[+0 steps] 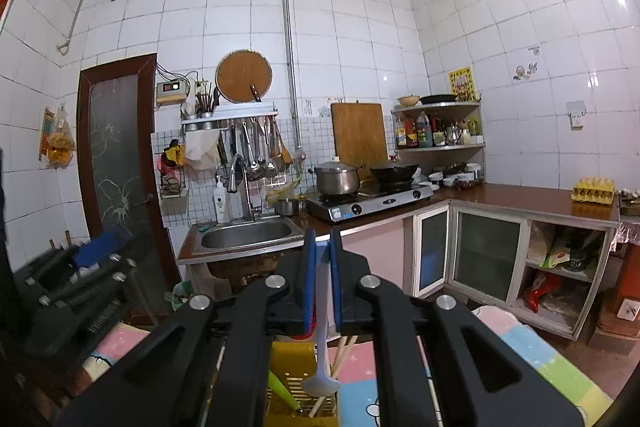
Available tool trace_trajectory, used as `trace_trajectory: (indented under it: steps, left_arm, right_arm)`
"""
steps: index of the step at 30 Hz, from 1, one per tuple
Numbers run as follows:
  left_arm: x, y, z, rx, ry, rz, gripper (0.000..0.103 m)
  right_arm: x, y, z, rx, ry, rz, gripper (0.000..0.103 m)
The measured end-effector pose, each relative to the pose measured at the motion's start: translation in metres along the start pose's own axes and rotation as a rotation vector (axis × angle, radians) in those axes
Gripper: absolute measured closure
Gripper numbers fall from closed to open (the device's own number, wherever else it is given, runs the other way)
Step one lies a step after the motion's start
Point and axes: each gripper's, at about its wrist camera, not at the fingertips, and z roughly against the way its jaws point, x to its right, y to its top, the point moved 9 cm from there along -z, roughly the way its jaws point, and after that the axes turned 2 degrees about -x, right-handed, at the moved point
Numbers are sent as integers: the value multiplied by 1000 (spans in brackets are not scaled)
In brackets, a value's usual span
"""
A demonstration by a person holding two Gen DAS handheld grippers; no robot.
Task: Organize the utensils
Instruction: 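Open the left tool into the yellow holder while the right tool releases its utensil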
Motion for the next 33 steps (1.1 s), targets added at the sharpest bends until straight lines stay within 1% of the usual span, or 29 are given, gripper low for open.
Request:
trace_trajectory:
  steps: [2, 5, 9, 11, 14, 18, 19, 20, 21, 22, 23, 24, 26, 28, 29, 30, 31, 33]
  left_arm:
    - [3, -15, -16, -11, 5, -4, 68]
    - [11, -46, -39, -77, -9, -14, 68]
    - [12, -78, -54, -124, 3, -42, 68]
    - [7, -86, -60, -148, 4, -29, 68]
    - [-5, -97, -66, -193, -6, 16, 68]
    - [-10, -100, -57, -204, -17, 10, 67]
    - [-10, -99, -53, -203, -19, 8, 65]
    - [-13, -98, -47, -199, -9, 7, 60]
    - [-14, -96, -42, -194, -1, 8, 47]
    - [-17, -92, -32, -184, -2, 16, 40]
    - [-19, -90, -24, -180, -9, 19, 40]
    - [-19, -89, -18, -180, -13, 18, 39]
    - [-25, -85, 0, -173, -6, 15, 33]
    - [-32, -82, 20, -167, -7, 28, 21]
    - [-35, -81, 30, -164, -10, 36, 18]
    - [-40, -81, 43, -159, -12, 48, 12]
    - [-43, -81, 52, -156, -7, 53, 5]
    - [-48, -85, 77, -147, -9, 68, 5]
  right_arm:
    - [-2, -10, -10, -20, 0, 5, 96]
    - [-3, -32, -29, -75, -8, 30, 96]
    - [2, -62, -51, -157, -23, 48, 96]
    - [6, -75, -59, -196, -22, 38, 96]
    - [11, -90, -67, -225, -39, 47, 95]
    - [16, -111, -75, -285, -42, 60, 94]
    - [18, -113, -75, -293, -43, 61, 94]
    - [21, -116, -74, -309, -49, 60, 93]
    - [25, -117, -72, -318, -53, 51, 83]
    - [29, -117, -69, -326, -54, 32, 72]
    - [33, -114, -63, -321, -53, 11, 48]
    - [37, -110, -56, -309, -53, 0, 43]
    - [44, -103, -43, -306, -59, 4, 43]
    - [48, -99, -27, -301, -59, 2, 42]
    - [51, -98, -14, -297, -59, 1, 37]
    - [52, -97, -6, -293, -57, 1, 30]
    - [53, -98, 11, -282, -54, 5, 28]
    - [53, -102, 34, -269, -52, 11, 16]
